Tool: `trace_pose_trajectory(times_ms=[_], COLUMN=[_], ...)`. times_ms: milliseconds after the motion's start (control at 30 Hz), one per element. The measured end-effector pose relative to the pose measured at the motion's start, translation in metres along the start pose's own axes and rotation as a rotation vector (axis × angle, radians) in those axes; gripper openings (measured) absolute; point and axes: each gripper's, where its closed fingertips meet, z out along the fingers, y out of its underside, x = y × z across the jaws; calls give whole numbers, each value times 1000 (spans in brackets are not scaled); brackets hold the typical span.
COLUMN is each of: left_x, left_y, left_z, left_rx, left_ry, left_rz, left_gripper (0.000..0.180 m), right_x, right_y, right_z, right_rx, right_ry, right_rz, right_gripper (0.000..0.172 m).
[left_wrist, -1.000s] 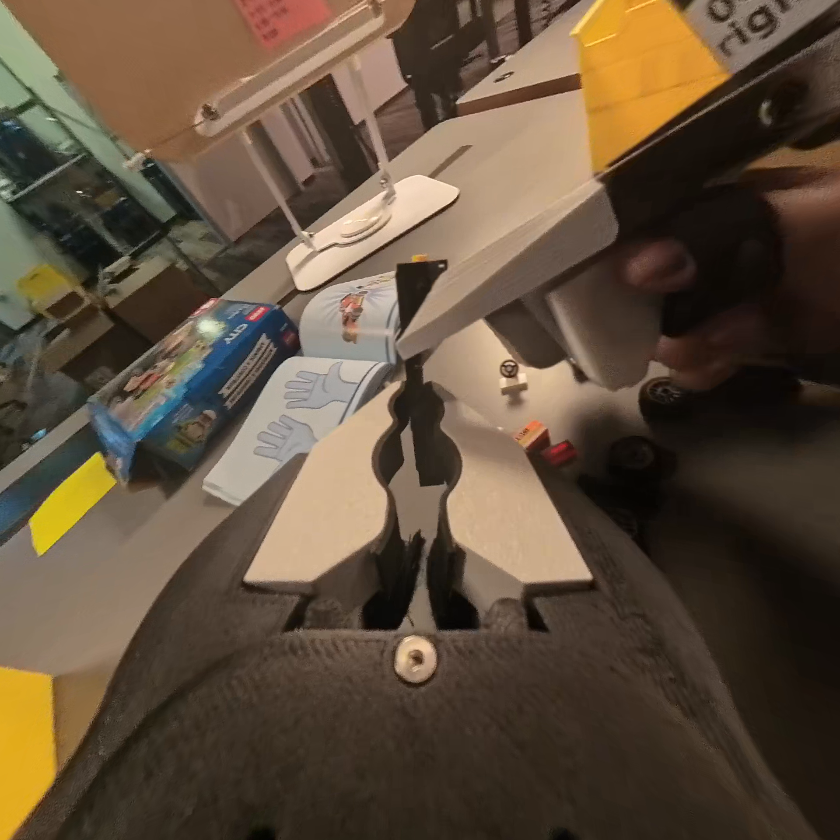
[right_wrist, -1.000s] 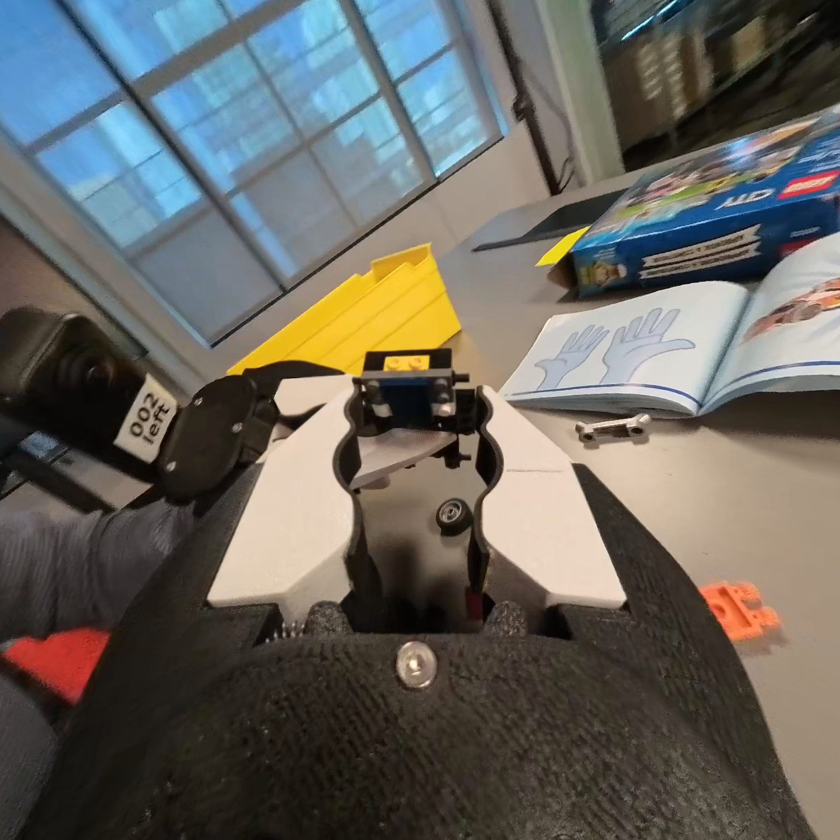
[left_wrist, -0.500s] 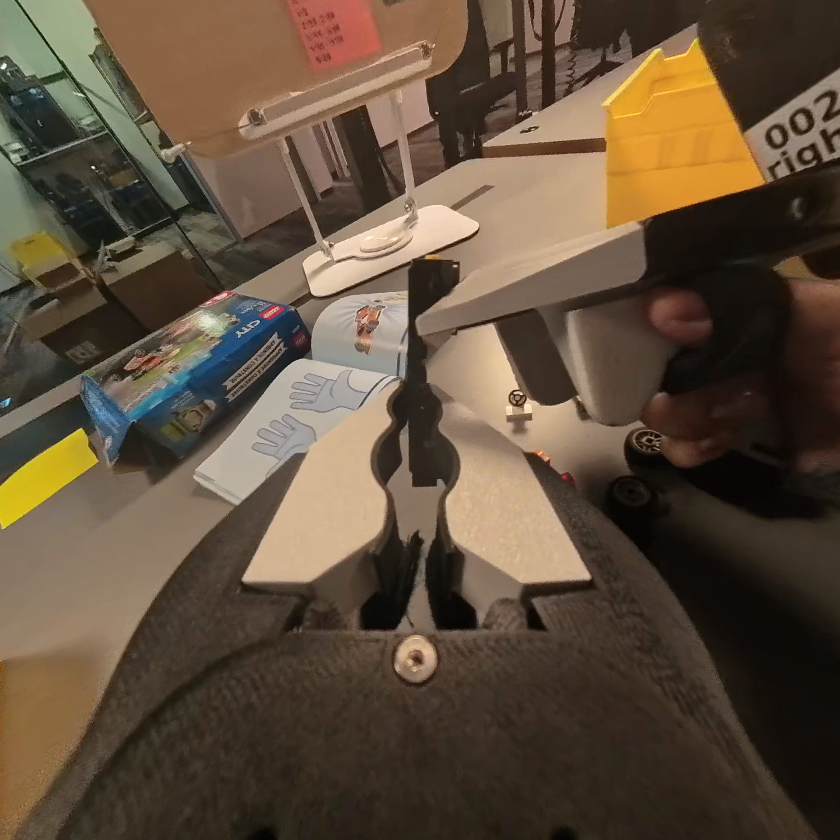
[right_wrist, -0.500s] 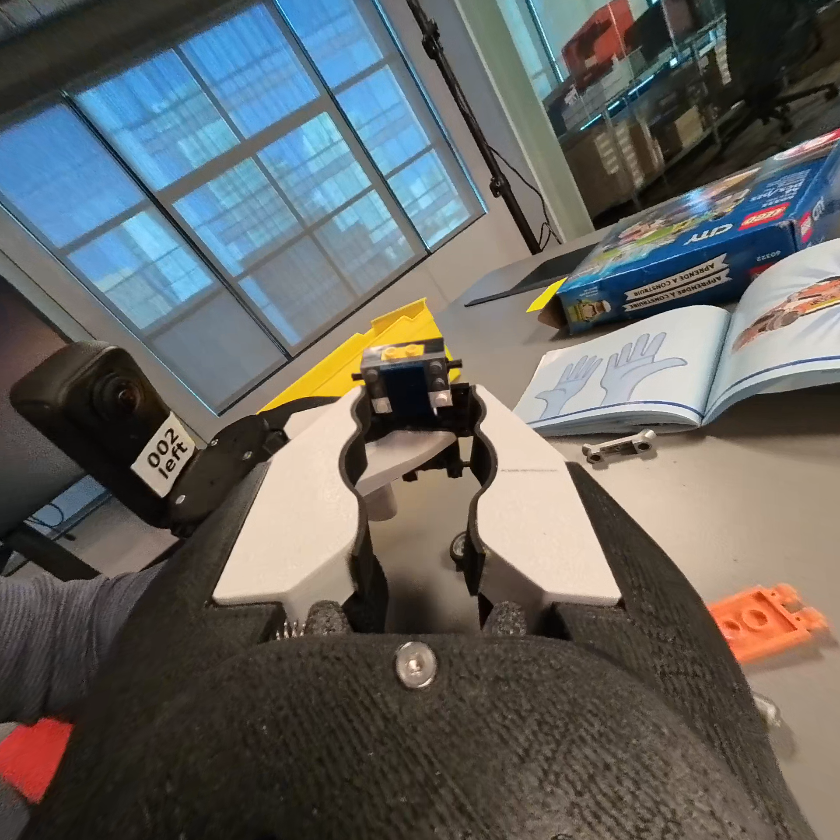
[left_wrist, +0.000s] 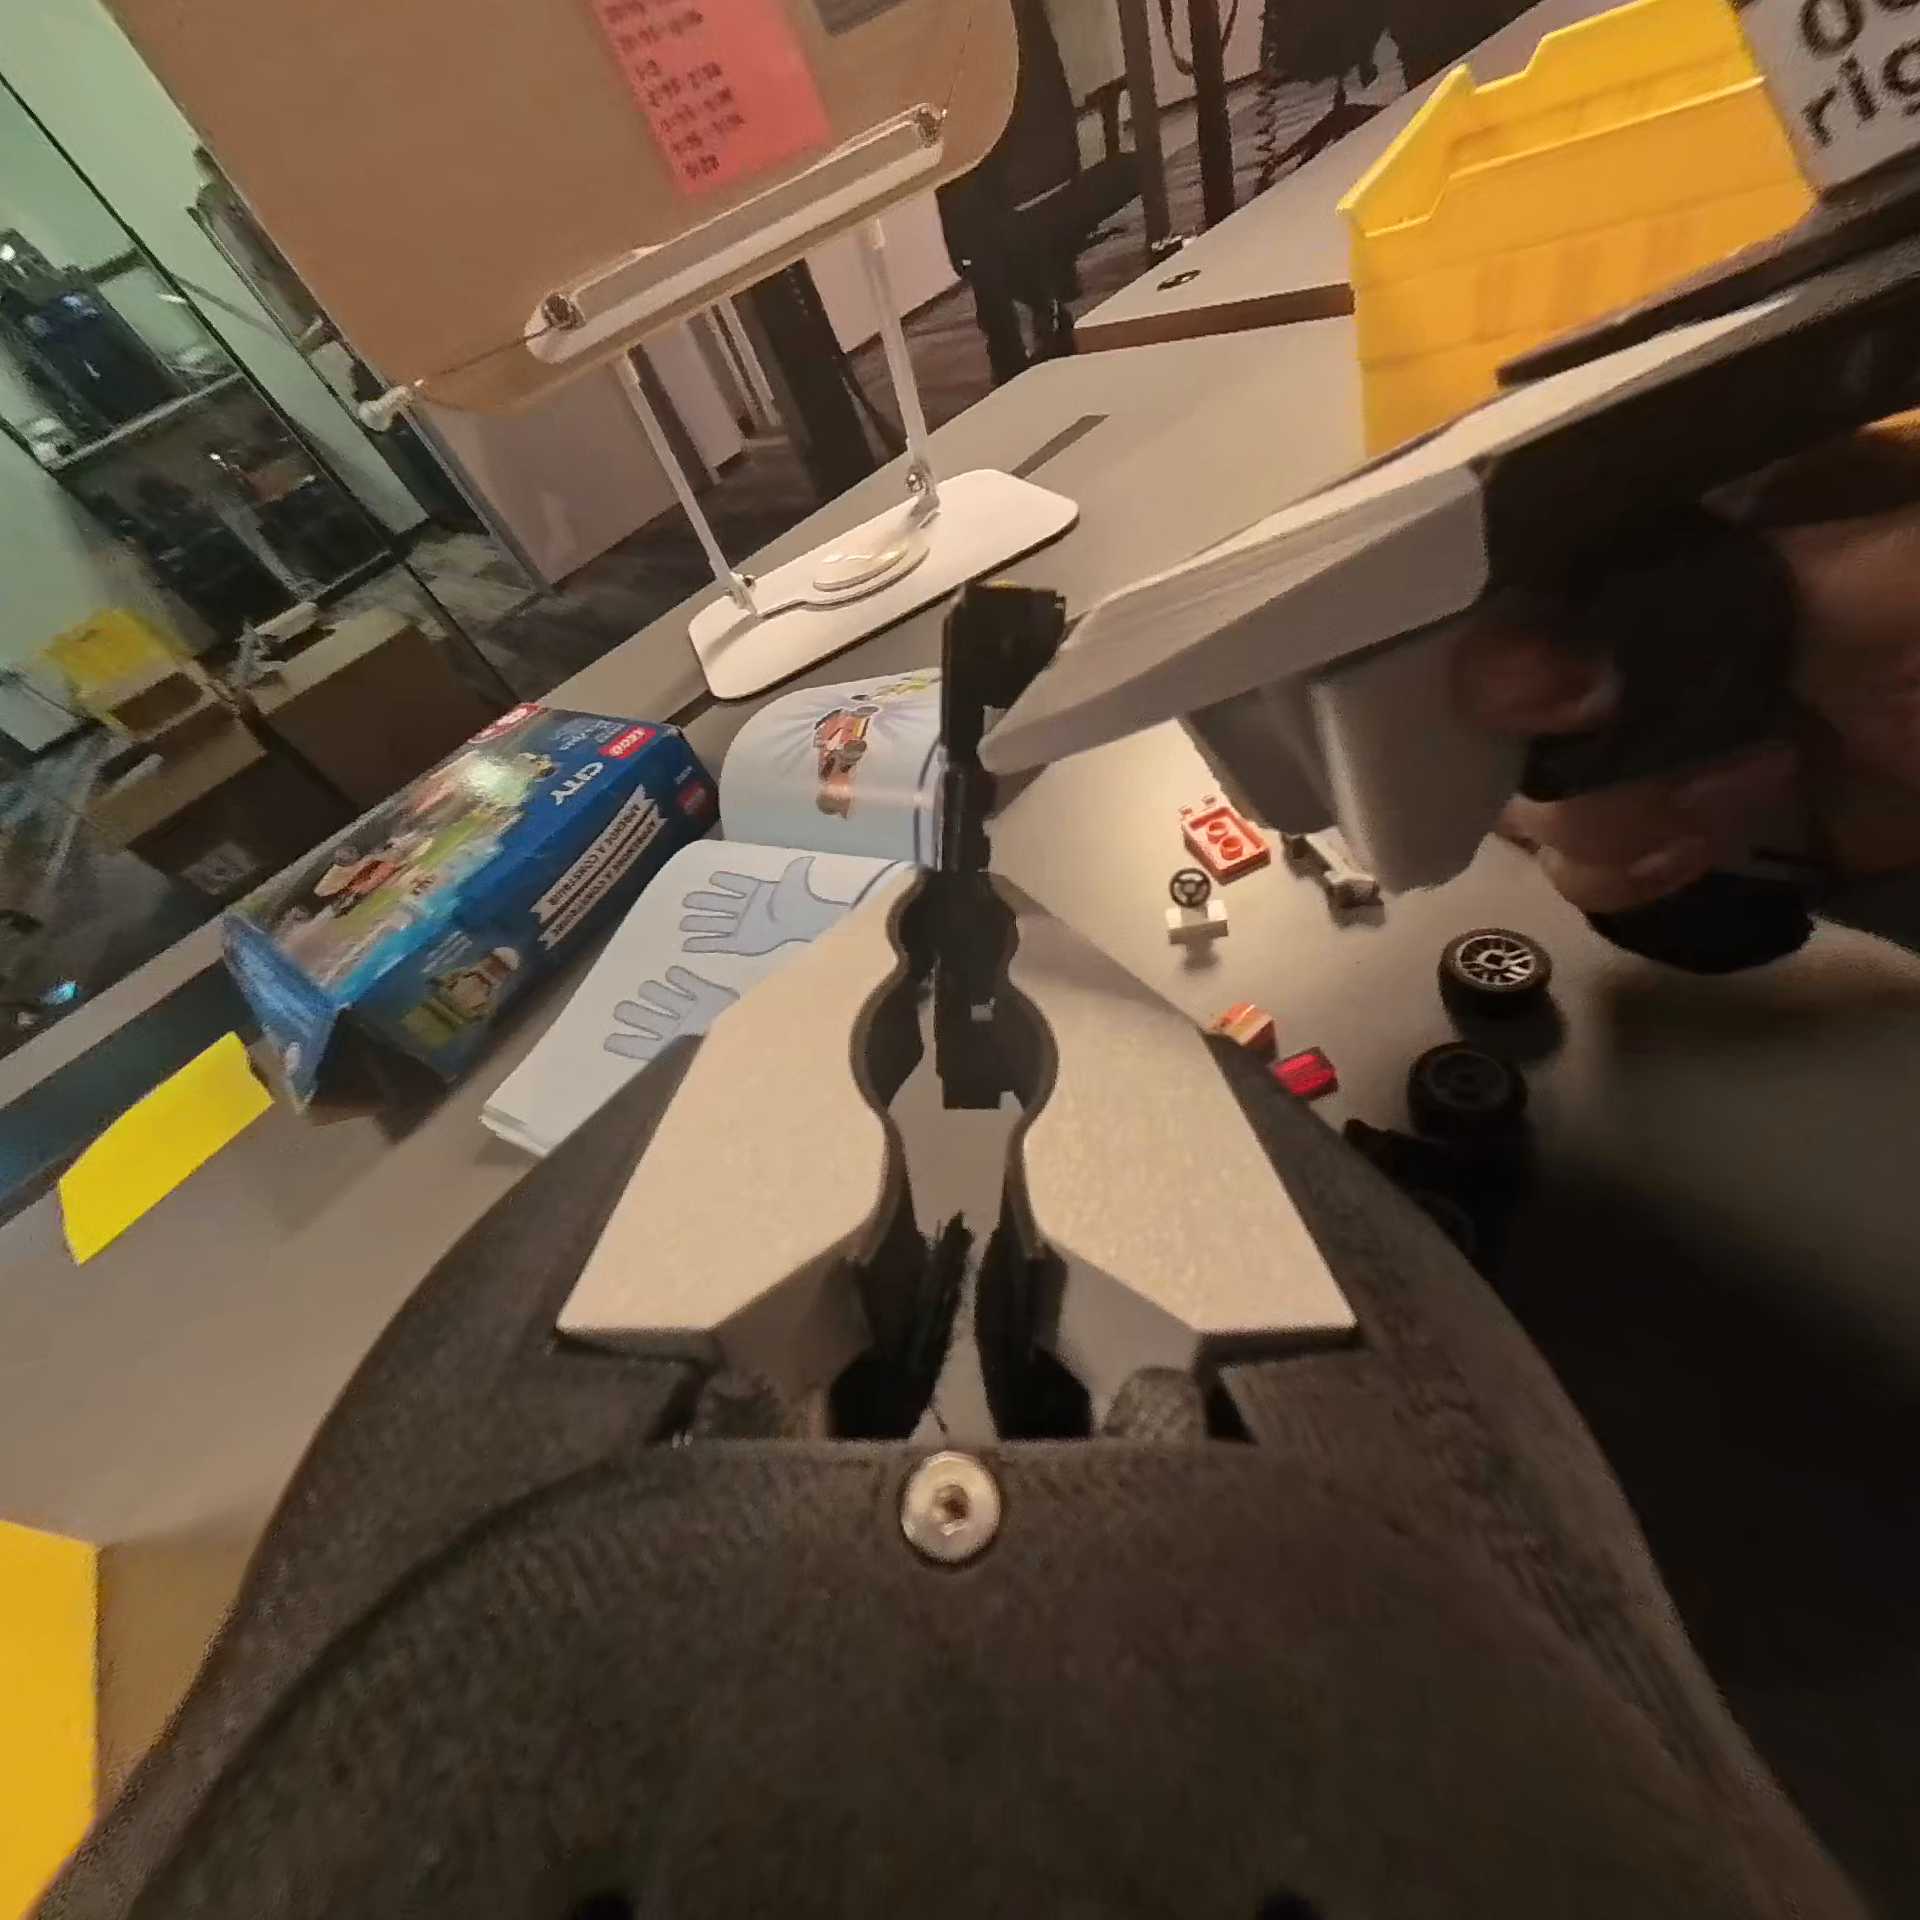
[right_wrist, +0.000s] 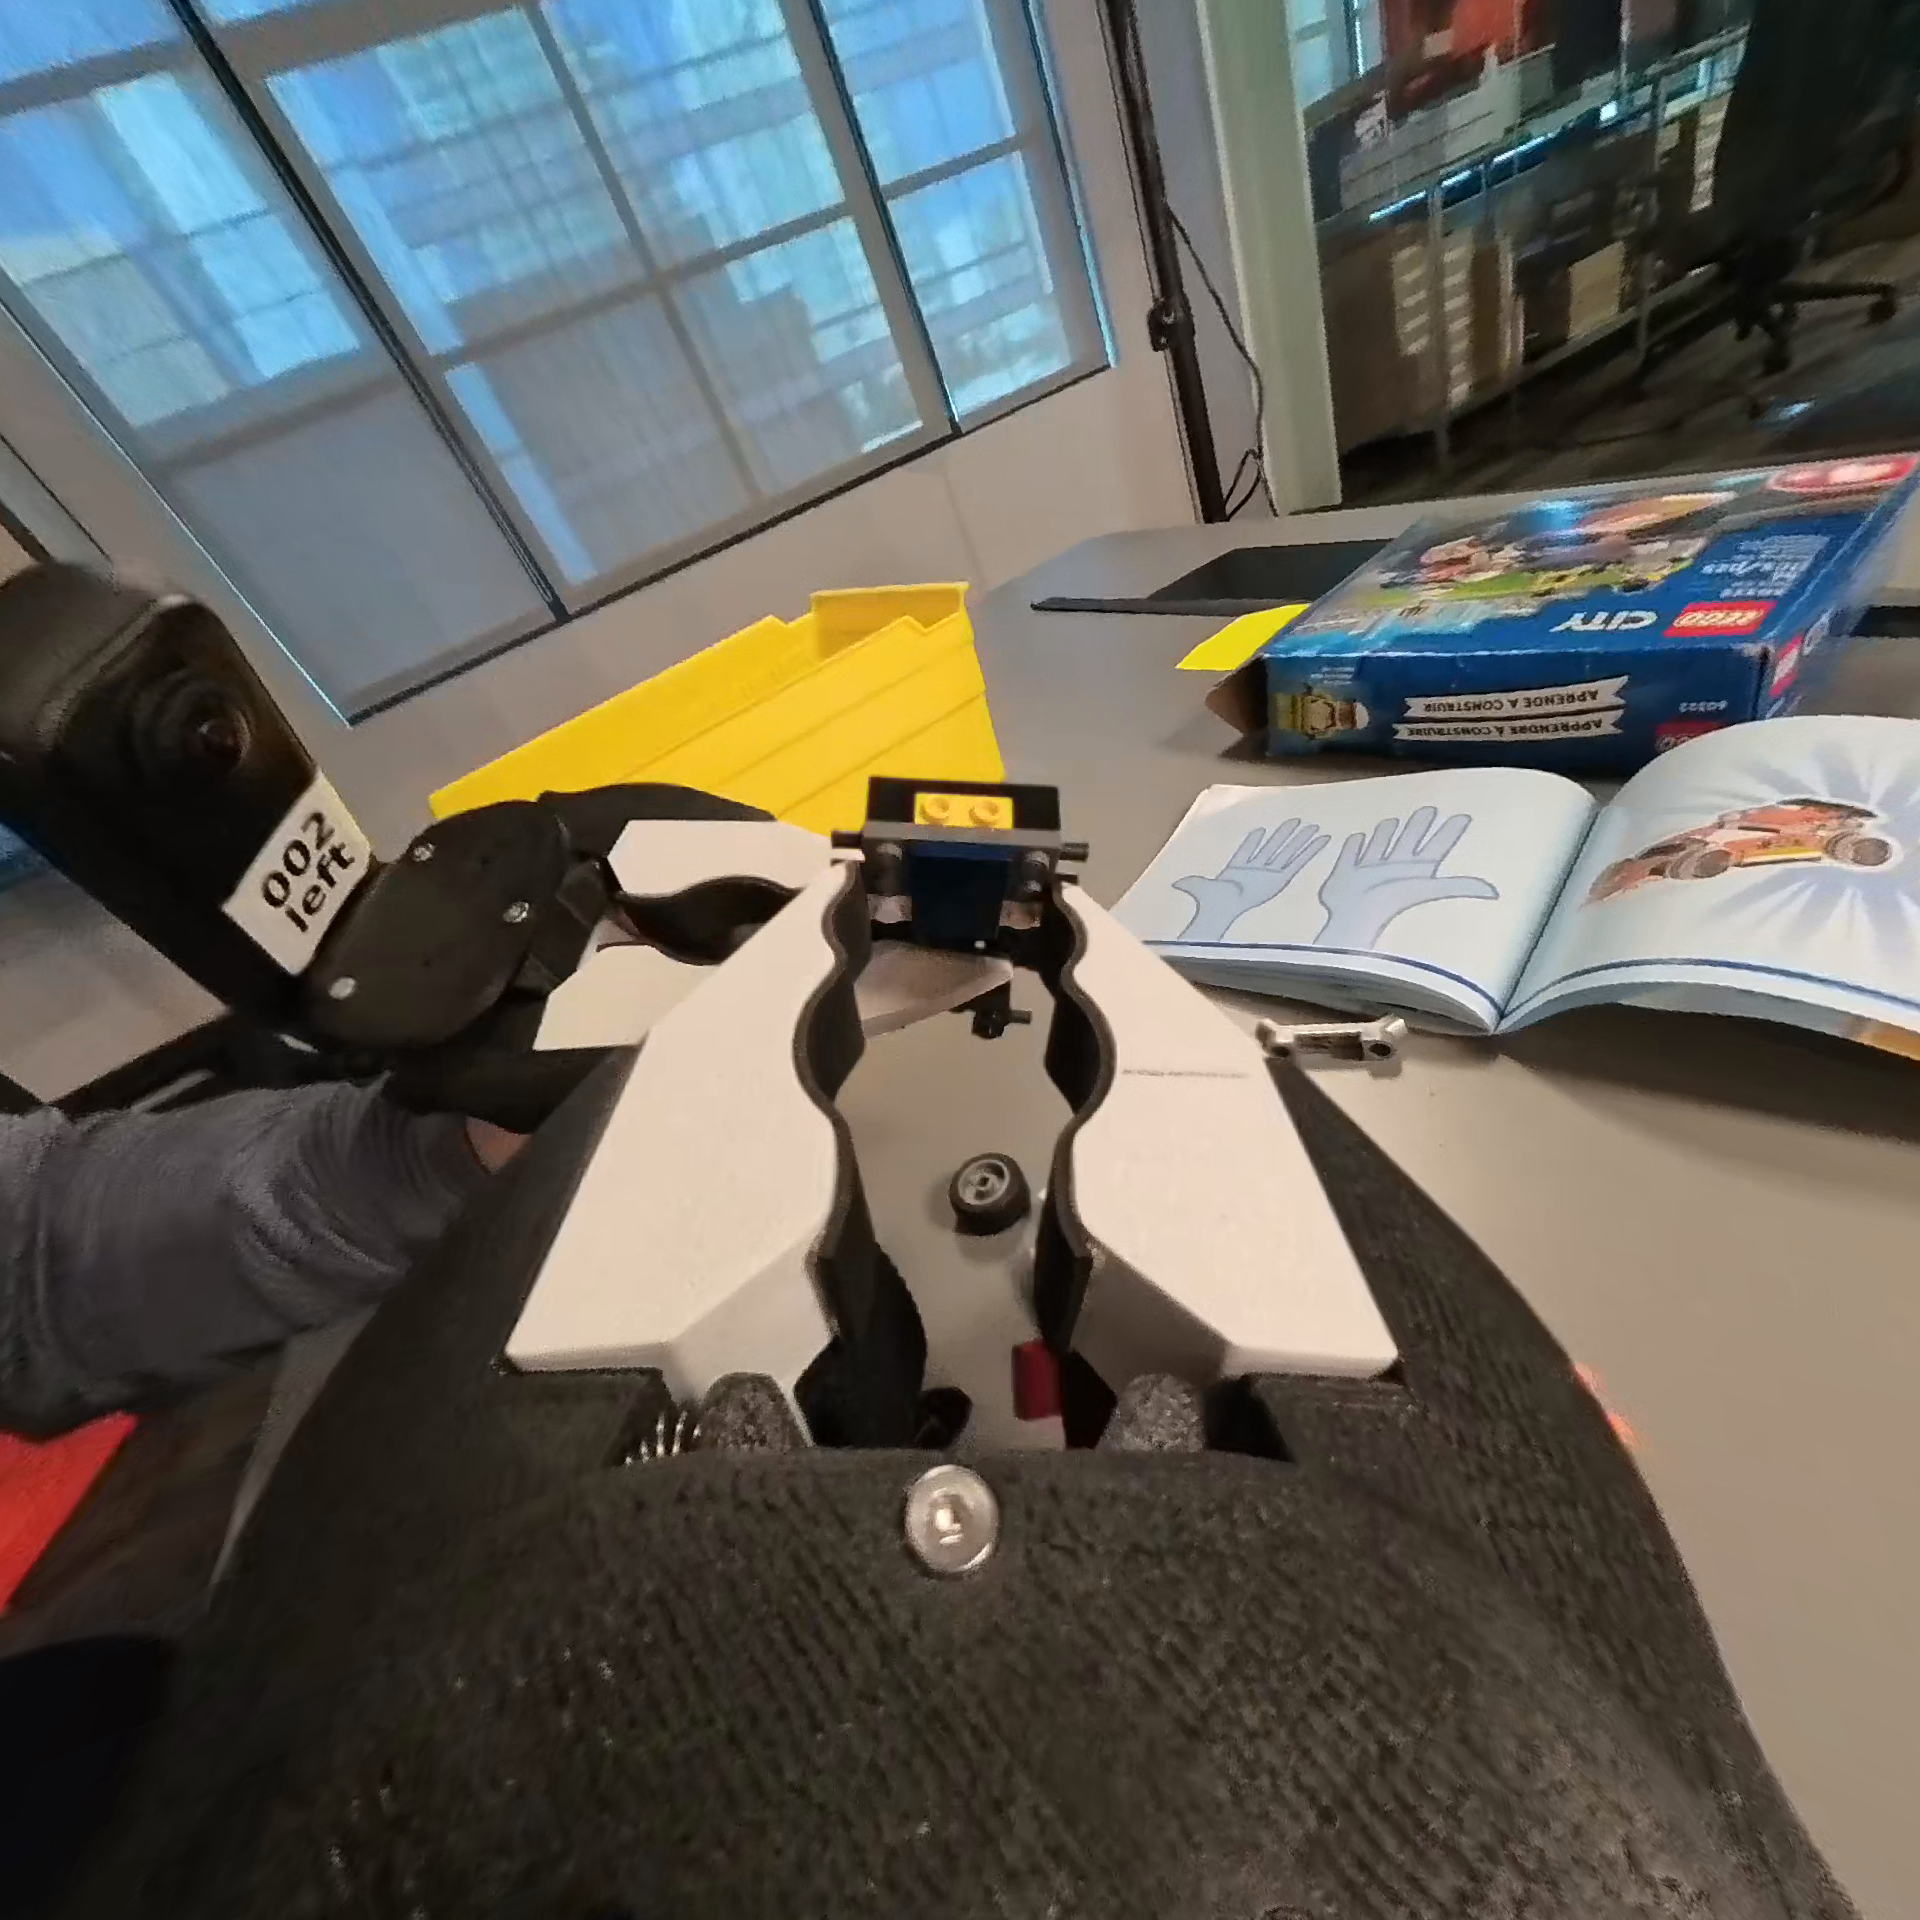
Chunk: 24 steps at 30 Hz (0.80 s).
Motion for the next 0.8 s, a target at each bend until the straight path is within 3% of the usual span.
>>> trace_pose_trajectory(times_ms=[200, 467, 500, 567, 633, 800], left_x=[3, -8, -11, -36, -47, -26], left_y=[2, 3, 3, 11, 11, 24], left_z=[-3, -11, -13, -19, -23, -7], left_rx=[7, 3, 0, -50, -30, -96], left_ry=[29, -143, -160, -231, -218, -70], left_rz=[114, 620, 665, 651, 485, 265], left_gripper=[6, 5, 3, 4, 4, 4], right_x=[-7, -24, -9, -2, 12, 3], right_y=[9, 22, 22, 8, -7, 8], right_z=[-5, -11, -16, -28, -38, -26], right_rx=[-93, -266, -273, -209, -106, -139], right_ry=[-54, -42, 57, 77, 100, 48], right_rz=[-112, -360, -488, -472, -393, -484], right_gripper=[32, 28, 0, 0, 0, 3])
